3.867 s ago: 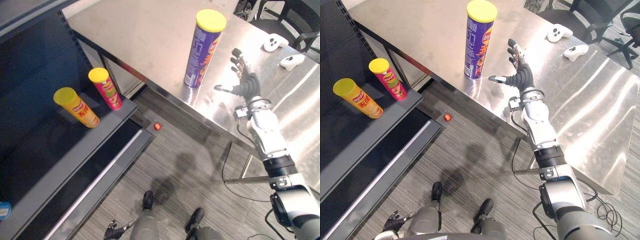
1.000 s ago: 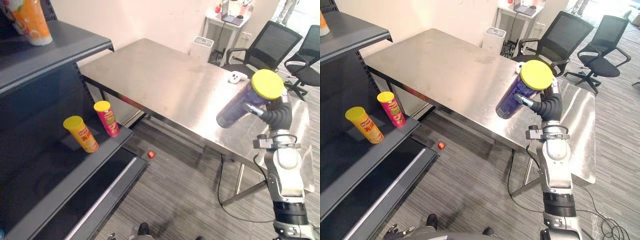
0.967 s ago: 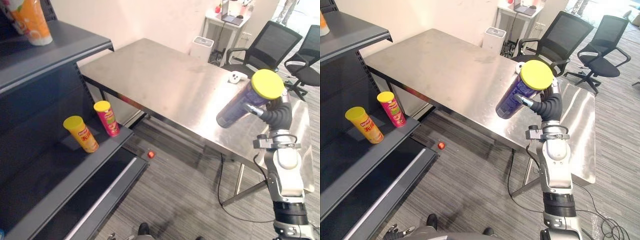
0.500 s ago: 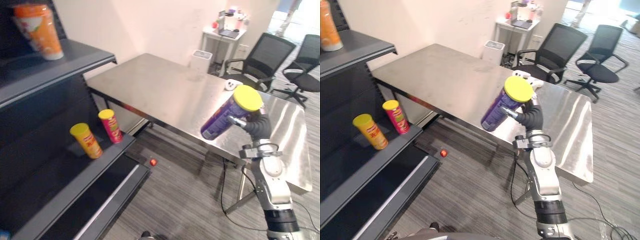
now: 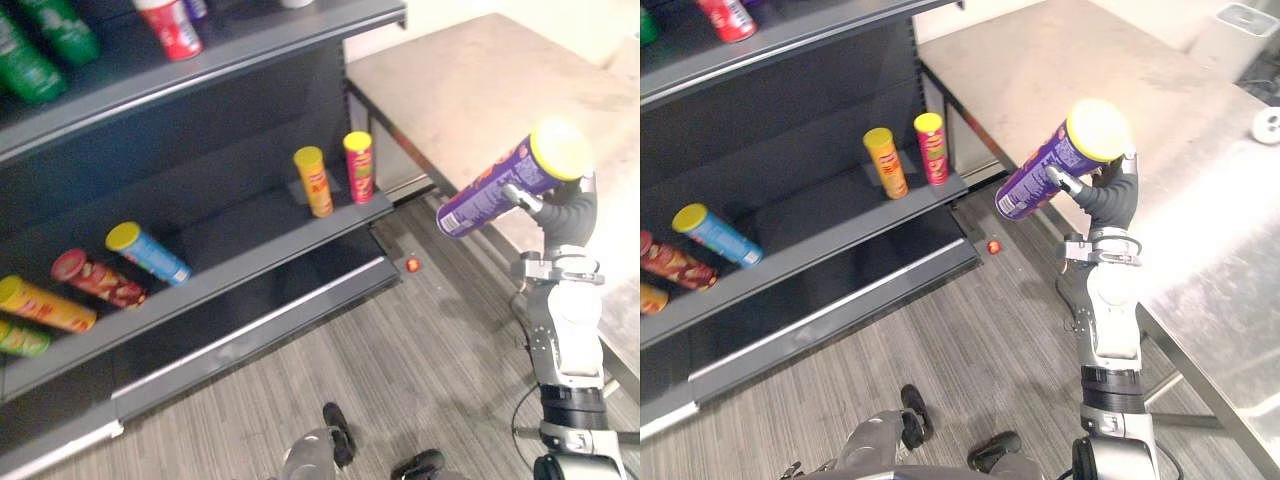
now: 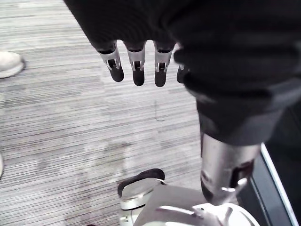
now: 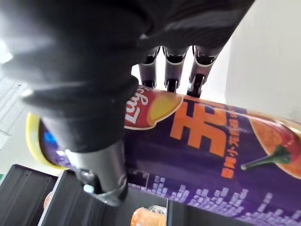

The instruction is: Put the gum and the chips on the shelf.

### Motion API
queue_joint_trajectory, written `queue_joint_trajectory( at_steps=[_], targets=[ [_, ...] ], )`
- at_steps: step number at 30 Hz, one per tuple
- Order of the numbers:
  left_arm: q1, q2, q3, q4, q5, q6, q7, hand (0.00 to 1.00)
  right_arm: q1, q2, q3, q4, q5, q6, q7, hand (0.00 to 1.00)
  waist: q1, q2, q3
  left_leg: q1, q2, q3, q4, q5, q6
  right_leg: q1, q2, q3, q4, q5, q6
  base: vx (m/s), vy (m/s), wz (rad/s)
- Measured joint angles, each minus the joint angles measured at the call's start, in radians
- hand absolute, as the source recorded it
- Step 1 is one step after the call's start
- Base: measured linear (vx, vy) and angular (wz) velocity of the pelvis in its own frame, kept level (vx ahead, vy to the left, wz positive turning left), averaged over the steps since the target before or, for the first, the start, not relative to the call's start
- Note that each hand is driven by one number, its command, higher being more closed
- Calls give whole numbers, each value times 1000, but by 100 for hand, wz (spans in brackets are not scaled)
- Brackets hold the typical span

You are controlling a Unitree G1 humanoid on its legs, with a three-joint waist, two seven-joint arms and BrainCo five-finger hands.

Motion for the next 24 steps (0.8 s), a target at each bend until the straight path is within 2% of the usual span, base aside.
queue_joint_trajectory(
  at_steps=[2,5,6,11,12,15,16,17,18,19,20,21,23,24],
  targets=[
    [-1,-4,-2,1,8,-2,0,0,18,-3,-25,-4,0,1,0,100,-20,26,-12,28,-26,-1,-75,0,-22,26,-1,-62,4,9,15,-84,98,90],
    [-1,-3,-3,1,25,-5,0,0,49,-4,-46,-50,0,0,4,100,-35,38,-20,33,-93,-88,-261,16,-29,19,11,-135,5,22,32,-98,108,74],
    [-1,1,-3,2,27,-3,0,0,50,1,-46,-50,-1,2,5,100,-39,31,-18,31,-118,-109,-314,49,-21,13,7,-157,1,33,35,-102,90,66],
    [4,1,-4,6,28,-2,0,0,49,5,-21,-46,-14,4,6,100,-14,30,-19,52,-168,-150,-376,73,-2,39,-22,-201,17,49,45,-90,79,33],
    [5,1,-6,6,29,-3,0,0,49,6,-10,-44,-24,4,8,100,-13,28,-19,55,-175,-156,-376,70,-2,40,-41,-202,49,46,42,-33,63,12],
    [5,3,-21,6,30,-3,0,0,49,6,29,-26,-42,5,11,100,-14,12,-10,72,-206,-158,-376,45,6,35,-158,-187,232,0,27,-34,62,9],
    [12,10,-38,5,30,-4,0,0,49,7,57,5,-48,6,12,100,-15,-1,-2,90,-219,-162,-367,30,22,26,-234,-121,363,3,21,-53,89,10],
    [13,16,-41,4,30,-4,0,0,49,8,63,15,-60,10,13,100,-14,-10,4,96,-223,-163,-357,21,30,16,-263,-74,412,10,10,-40,64,12],
    [13,26,-47,2,30,-5,0,0,49,8,70,24,-78,17,20,100,-11,-20,11,103,-223,-169,-344,13,35,-15,-286,21,467,29,-28,-22,14,12],
    [12,38,-55,-5,27,-5,0,0,49,8,75,26,-85,23,22,100,-14,-23,16,103,-217,-186,-333,10,38,-76,-282,151,507,44,-73,-11,4,31],
    [9,53,-57,-18,23,-9,1,0,51,8,74,25,-85,24,28,100,-19,-17,23,92,-198,-223,-330,19,26,-151,-190,389,478,-10,-40,-6,-12,83],
    [8,66,-60,-25,18,-23,1,0,55,7,72,20,-93,24,30,100,-46,-13,25,72,-190,-278,-334,22,21,-187,-61,620,381,-53,7,6,-40,101],
    [-3,72,-64,-31,17,-23,0,0,76,5,53,-10,-105,24,38,100,-60,-17,27,62,-205,-317,-337,23,19,-191,13,756,296,-69,27,38,-58,106],
    [-4,71,-70,-34,15,-24,0,0,92,5,46,-32,-106,24,39,100,-62,-23,29,56,-227,-339,-332,25,16,-189,21,787,260,-64,36,72,-70,90]
  ],
)
